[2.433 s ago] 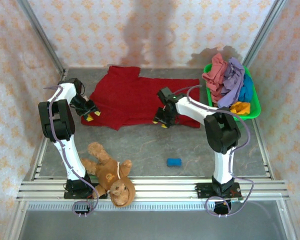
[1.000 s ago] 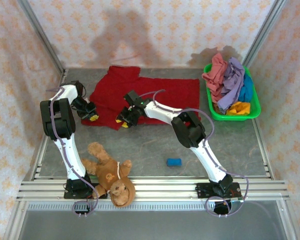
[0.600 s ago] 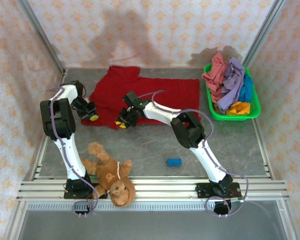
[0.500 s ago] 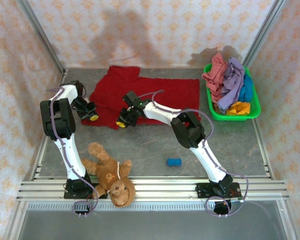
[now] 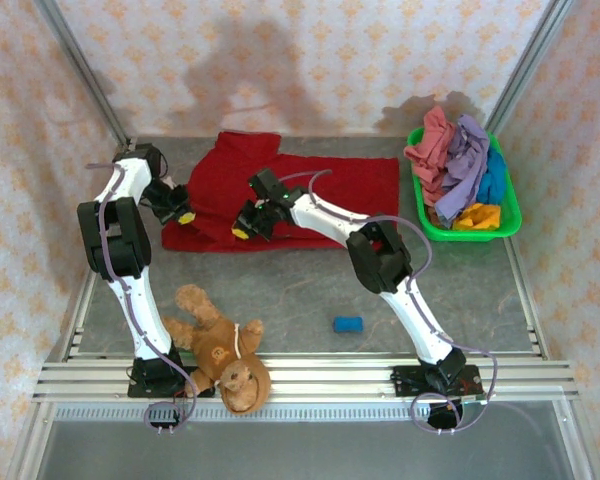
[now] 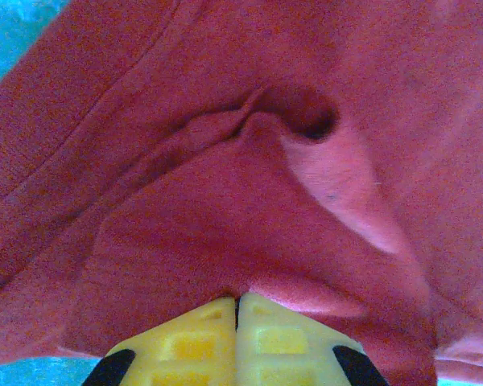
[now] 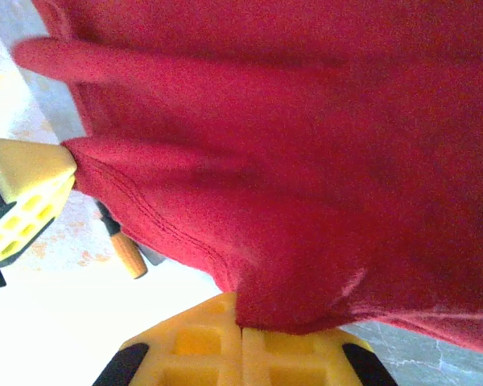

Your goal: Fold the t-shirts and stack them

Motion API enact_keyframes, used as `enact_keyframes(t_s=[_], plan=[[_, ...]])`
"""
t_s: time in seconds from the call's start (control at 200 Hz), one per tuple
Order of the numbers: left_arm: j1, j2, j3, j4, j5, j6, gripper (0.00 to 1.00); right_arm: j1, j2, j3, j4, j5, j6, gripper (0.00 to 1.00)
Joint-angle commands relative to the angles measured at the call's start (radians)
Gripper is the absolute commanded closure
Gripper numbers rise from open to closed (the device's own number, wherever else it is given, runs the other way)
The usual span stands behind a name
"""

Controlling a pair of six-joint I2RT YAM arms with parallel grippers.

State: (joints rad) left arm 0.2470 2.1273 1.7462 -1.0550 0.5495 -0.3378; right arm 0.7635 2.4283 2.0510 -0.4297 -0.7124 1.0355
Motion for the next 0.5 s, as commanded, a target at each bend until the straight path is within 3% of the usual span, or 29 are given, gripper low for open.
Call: enact_keyframes(t_s=[0.0, 0.385, 0.496], plan=[[-0.021, 0.025, 0.083, -0.035, 0.027, -0.029, 1.00, -0.030, 0.018, 0.052, -0.017, -0.006, -0.014, 1.00], [-0.055, 0.284, 0.559, -0.133, 0.058, -0.086, 1.00, -0.135, 0.199, 0.323, -0.026, -0.069, 0.007, 1.00], [-0.055, 0.322, 0.612, -0.097, 0.090, -0.126, 1.00, -0.167, 0.257, 0.399, -0.007, -0.082, 0.026, 0.99]])
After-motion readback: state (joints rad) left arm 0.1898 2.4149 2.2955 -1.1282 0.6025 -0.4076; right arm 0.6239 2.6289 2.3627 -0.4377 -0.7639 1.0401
